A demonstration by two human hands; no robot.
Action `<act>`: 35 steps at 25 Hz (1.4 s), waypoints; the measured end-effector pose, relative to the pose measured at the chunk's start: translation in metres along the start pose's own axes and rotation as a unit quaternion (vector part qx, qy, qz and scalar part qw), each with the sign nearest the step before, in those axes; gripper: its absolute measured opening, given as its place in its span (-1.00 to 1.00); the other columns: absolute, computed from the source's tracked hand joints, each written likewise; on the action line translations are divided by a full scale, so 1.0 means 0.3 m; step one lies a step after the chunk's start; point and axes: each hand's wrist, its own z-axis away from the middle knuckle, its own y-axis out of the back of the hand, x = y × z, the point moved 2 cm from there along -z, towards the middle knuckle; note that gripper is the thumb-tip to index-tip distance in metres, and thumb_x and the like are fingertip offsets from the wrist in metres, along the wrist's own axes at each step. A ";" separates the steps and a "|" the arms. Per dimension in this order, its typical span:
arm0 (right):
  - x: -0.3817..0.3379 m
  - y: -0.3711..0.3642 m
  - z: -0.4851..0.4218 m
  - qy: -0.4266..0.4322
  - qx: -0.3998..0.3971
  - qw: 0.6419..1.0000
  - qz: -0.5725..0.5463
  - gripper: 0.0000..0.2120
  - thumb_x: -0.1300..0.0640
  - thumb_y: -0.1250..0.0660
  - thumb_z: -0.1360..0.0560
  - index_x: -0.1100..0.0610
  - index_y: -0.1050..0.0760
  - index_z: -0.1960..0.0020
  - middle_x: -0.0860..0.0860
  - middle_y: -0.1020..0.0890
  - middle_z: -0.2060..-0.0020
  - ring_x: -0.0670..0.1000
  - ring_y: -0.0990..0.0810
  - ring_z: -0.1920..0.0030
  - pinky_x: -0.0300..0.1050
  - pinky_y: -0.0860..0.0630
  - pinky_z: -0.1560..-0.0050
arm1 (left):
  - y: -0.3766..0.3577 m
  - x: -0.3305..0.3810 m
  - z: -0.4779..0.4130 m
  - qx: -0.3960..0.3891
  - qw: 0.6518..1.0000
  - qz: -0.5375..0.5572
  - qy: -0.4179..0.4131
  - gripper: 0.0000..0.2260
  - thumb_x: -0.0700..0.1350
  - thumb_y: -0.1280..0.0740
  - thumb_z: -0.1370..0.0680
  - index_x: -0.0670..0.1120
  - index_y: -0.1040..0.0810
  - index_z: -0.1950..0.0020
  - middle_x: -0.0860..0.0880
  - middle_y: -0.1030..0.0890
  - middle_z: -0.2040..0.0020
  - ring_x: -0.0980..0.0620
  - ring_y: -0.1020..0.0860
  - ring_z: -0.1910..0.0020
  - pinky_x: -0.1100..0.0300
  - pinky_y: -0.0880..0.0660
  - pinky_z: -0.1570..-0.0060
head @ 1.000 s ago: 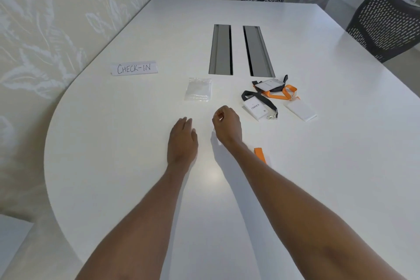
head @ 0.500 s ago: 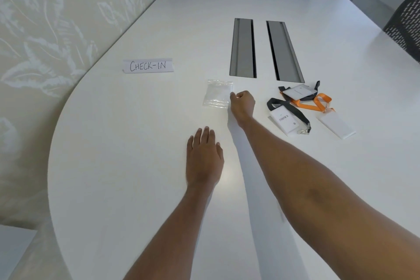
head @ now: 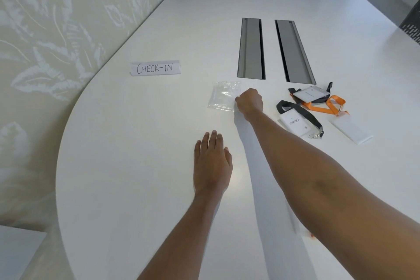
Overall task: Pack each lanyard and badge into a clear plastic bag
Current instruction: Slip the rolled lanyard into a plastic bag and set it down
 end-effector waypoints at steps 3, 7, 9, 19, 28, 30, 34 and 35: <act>0.019 0.009 0.010 0.009 -0.006 0.998 -0.066 -0.77 0.26 -0.29 -0.52 0.07 -0.32 0.25 0.06 -0.56 0.18 0.16 -0.51 0.17 -0.05 -0.45 0.16 | 0.001 0.000 0.002 0.003 1.000 0.002 0.001 -0.55 -0.05 -0.10 -0.74 -0.13 -0.35 -0.62 -0.09 -0.36 -0.65 -0.06 -0.24 -0.67 -0.08 -0.14 -0.65; 0.049 0.019 0.039 0.035 0.006 0.984 -0.172 -0.93 0.25 -0.31 -0.53 0.14 -0.44 0.03 0.02 -0.56 0.11 0.10 -0.53 0.14 -0.05 -0.49 0.14 | 0.003 -0.001 0.003 0.000 1.000 -0.002 0.002 -0.55 -0.03 -0.08 -0.74 -0.12 -0.33 -0.62 -0.07 -0.34 -0.66 -0.04 -0.22 -0.68 -0.06 -0.12 -0.66; 0.059 0.033 0.067 0.039 0.003 0.977 -0.211 -0.79 0.27 -0.34 -0.53 0.18 -0.49 -0.16 -0.02 -0.56 0.15 0.02 -0.53 0.19 -0.14 -0.50 0.22 | 0.007 -0.001 0.005 0.000 1.000 0.001 0.001 -0.55 -0.03 -0.08 -0.74 -0.11 -0.33 -0.62 -0.07 -0.33 -0.66 -0.04 -0.22 -0.68 -0.06 -0.11 -0.66; 0.093 0.242 0.246 0.143 0.015 0.972 -0.186 -0.88 0.26 -0.37 -0.52 0.18 -0.65 -0.03 -0.05 -0.63 0.24 -0.07 -0.54 0.26 -0.15 -0.49 0.17 | 0.022 -0.002 0.013 0.004 1.000 0.020 -0.004 -0.56 -0.03 -0.09 -0.75 -0.13 -0.36 -0.61 -0.08 -0.36 -0.65 -0.04 -0.24 -0.67 -0.03 -0.12 -0.66; 0.179 0.402 0.534 0.298 -0.004 0.952 0.064 -0.84 0.25 -0.34 -0.63 0.13 -0.68 -0.11 0.02 -0.76 -0.06 0.06 -0.71 -0.12 0.06 -0.64 -0.11 | 0.107 0.017 0.070 0.043 0.981 0.189 -0.001 -0.57 -0.08 -0.20 -0.74 -0.19 -0.38 -0.60 -0.16 -0.47 -0.57 -0.14 -0.41 -0.57 -0.03 -0.30 -0.58; 0.205 0.418 0.582 0.301 -0.007 0.949 0.089 -0.84 0.24 -0.35 -0.64 0.09 -0.69 -0.11 0.00 -0.77 -0.05 0.04 -0.72 -0.11 0.03 -0.64 -0.09 | 0.146 0.026 0.089 0.070 0.963 0.259 0.002 -0.56 -0.07 -0.23 -0.74 -0.17 -0.37 -0.61 -0.14 -0.47 -0.56 -0.12 -0.42 -0.56 -0.04 -0.34 -0.55; 0.243 0.448 0.662 0.320 -0.009 0.944 0.084 -0.85 0.23 -0.36 -0.64 0.07 -0.69 -0.09 -0.04 -0.77 -0.03 0.01 -0.72 -0.09 0.03 -0.64 -0.08 | 0.232 0.071 0.115 0.101 0.928 0.356 -0.028 -0.62 -0.09 -0.33 -0.71 -0.16 -0.50 -0.51 -0.09 -0.59 -0.45 -0.02 -0.54 -0.43 0.03 -0.44 -0.47; 0.252 0.456 0.682 0.330 -0.007 0.940 0.087 -0.85 0.23 -0.36 -0.64 0.07 -0.69 -0.09 -0.04 -0.77 -0.03 0.02 -0.72 -0.09 0.04 -0.64 -0.08 | 0.249 0.081 0.128 0.103 0.922 0.372 -0.039 -0.68 -0.11 -0.36 -0.69 -0.15 -0.56 -0.44 -0.07 -0.64 -0.37 0.00 -0.58 -0.36 0.04 -0.49 -0.41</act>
